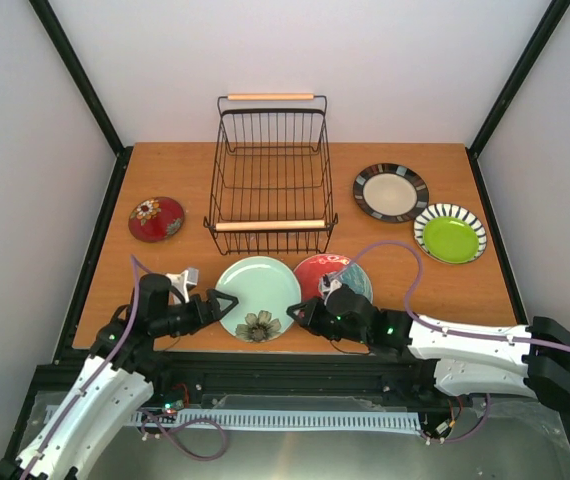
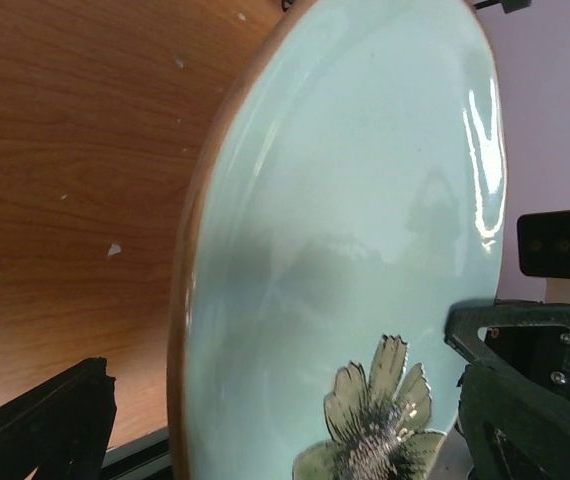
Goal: Load the plates into the dish rack
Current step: Insert the plate into the dish rack.
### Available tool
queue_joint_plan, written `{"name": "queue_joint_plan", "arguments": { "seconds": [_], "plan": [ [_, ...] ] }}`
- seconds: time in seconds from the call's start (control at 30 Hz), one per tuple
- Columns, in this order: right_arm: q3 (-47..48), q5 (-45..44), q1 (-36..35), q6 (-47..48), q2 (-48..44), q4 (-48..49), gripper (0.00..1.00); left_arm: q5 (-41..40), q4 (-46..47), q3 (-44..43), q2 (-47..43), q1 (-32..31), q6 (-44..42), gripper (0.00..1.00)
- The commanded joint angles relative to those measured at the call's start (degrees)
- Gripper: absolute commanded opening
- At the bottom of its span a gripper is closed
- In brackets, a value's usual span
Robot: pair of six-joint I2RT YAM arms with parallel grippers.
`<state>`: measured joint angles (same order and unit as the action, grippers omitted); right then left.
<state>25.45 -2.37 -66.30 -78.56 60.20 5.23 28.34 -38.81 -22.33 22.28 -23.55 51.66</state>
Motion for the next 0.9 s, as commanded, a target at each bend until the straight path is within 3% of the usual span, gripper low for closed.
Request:
{"name": "queue_joint_plan", "arguments": {
  "seconds": [0.0, 0.27, 0.4, 0.6, 0.87],
  "plan": [
    [5.3, 2.1, 0.6, 1.2, 0.0, 7.3, 0.03, 2.3, 4.9, -2.8, 1.8, -0.4, -2.0, 0.95],
    [7.1, 4.3, 2.0, 1.5, 1.6, 8.6, 0.03, 0.8, 4.9, -4.4, 1.3, -0.4, -1.1, 0.91],
    [7.0, 5.6, 3.3, 2.1, 1.6, 8.7, 0.03, 0.3, 4.9, -5.2, 1.2, -0.4, -0.5, 0.78],
    [7.1, 7.3, 5.0, 2.7, 2.1, 9.1, 0.03, 0.2, 4.7, -6.0, 1.6, -0.4, -0.4, 0.67],
    [7.9, 8.4, 6.2, 3.4, 3.3, 9.5, 0.03, 0.6, 5.4, -5.8, 2.7, -0.4, -0.1, 0.3]
  ]
}}
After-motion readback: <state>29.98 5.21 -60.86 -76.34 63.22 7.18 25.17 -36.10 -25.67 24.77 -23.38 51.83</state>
